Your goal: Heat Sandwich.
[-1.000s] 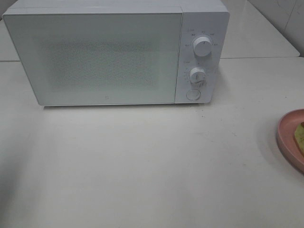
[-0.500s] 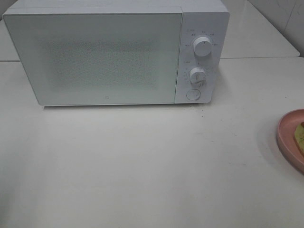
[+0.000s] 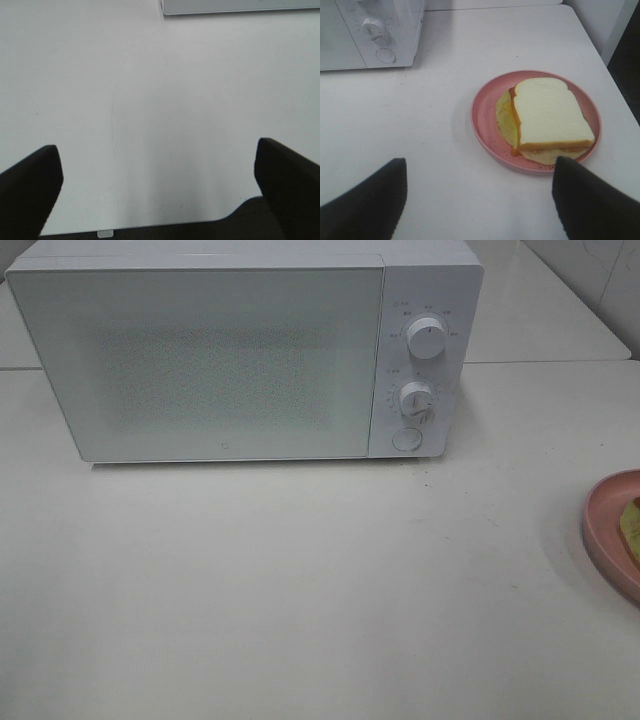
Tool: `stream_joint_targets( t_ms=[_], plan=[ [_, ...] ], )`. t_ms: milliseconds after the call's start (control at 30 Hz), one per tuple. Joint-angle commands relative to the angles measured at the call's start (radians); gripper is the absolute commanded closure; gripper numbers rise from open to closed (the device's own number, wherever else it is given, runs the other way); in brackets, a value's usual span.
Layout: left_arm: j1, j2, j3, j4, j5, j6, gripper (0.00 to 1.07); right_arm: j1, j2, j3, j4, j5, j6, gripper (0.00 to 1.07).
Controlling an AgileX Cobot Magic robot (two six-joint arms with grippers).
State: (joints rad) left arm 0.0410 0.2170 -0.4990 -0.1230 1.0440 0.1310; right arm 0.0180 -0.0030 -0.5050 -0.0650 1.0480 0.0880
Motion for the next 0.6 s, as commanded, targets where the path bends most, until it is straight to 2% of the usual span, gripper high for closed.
stream_joint_targets(
  t_ms=[33, 333, 600],
  plan=[
    [0.0, -0.064, 0.002, -0.011, -0.013, -0.007, 0.05, -0.007, -0.027, 0.0, -0.003, -0.009, -0.007, 0.31],
    [0.0, -0.255, 0.002, -0.012, -0.014, -0.007, 0.05, -0.007, -0.027, 0.0, -0.003, -0.009, -0.007, 0.31],
    [0.0, -0.249, 0.002, -0.011, -0.014, -0.007, 0.05, -0.007, -0.027, 0.0, -0.003, -0.009, -0.006, 0.31]
  ],
)
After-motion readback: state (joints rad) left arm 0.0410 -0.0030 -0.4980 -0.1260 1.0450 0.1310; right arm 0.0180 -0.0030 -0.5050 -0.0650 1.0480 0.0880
